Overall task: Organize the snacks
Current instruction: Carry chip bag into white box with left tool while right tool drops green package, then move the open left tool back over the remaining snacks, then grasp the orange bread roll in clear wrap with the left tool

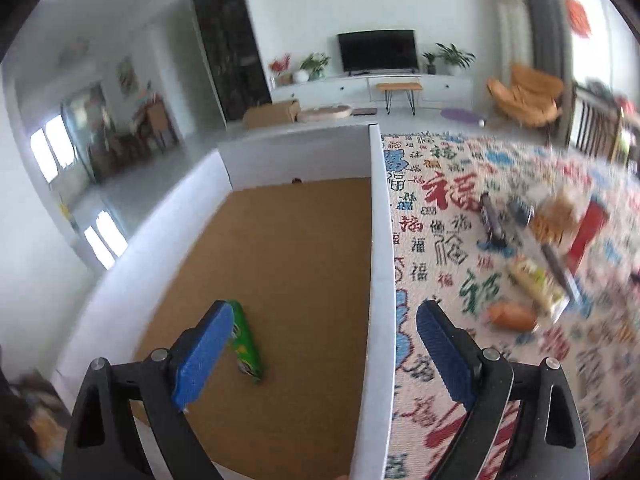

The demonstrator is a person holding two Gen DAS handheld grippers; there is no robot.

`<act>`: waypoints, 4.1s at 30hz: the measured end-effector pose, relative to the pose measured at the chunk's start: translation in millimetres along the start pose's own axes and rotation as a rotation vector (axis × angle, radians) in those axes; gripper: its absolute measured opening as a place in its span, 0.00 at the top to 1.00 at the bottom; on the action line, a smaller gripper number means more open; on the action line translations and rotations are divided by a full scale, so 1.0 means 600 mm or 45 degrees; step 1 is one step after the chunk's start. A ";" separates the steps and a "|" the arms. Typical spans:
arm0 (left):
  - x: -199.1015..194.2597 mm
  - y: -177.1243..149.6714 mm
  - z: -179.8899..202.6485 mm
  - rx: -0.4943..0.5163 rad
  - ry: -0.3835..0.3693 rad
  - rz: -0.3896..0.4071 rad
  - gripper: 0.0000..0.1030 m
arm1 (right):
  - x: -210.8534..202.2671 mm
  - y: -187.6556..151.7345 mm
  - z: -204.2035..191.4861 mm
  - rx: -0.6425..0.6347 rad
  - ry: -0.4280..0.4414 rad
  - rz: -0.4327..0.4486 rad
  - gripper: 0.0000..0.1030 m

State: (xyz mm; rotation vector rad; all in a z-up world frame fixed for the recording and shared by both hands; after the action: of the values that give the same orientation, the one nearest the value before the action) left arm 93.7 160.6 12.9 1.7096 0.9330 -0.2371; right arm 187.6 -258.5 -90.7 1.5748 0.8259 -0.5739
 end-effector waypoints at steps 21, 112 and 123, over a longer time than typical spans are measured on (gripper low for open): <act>-0.178 0.005 0.012 -0.240 0.168 0.404 0.00 | 0.032 -0.008 0.052 0.103 -0.042 0.012 0.16; 0.142 0.022 0.250 -0.176 -0.621 -0.414 0.76 | 0.031 -0.007 0.053 0.100 -0.037 0.012 0.15; 0.134 0.025 0.280 0.072 -0.454 -0.279 0.47 | 0.031 -0.007 0.054 0.101 -0.036 0.013 0.15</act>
State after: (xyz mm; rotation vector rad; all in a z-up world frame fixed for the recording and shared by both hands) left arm 207.2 47.8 -84.2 1.5478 0.8500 -0.6954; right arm 199.0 -286.5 -113.2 1.6384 0.7822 -0.6266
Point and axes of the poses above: each gripper's, at about its wrist camera, not at the fingertips, and x roughly the way its jaws point, z to its right, y to its top, the point moved 1 cm from there along x, roughly the way its jaws point, and after that the axes turned 14 degrees about y, right-handed, at the moved point
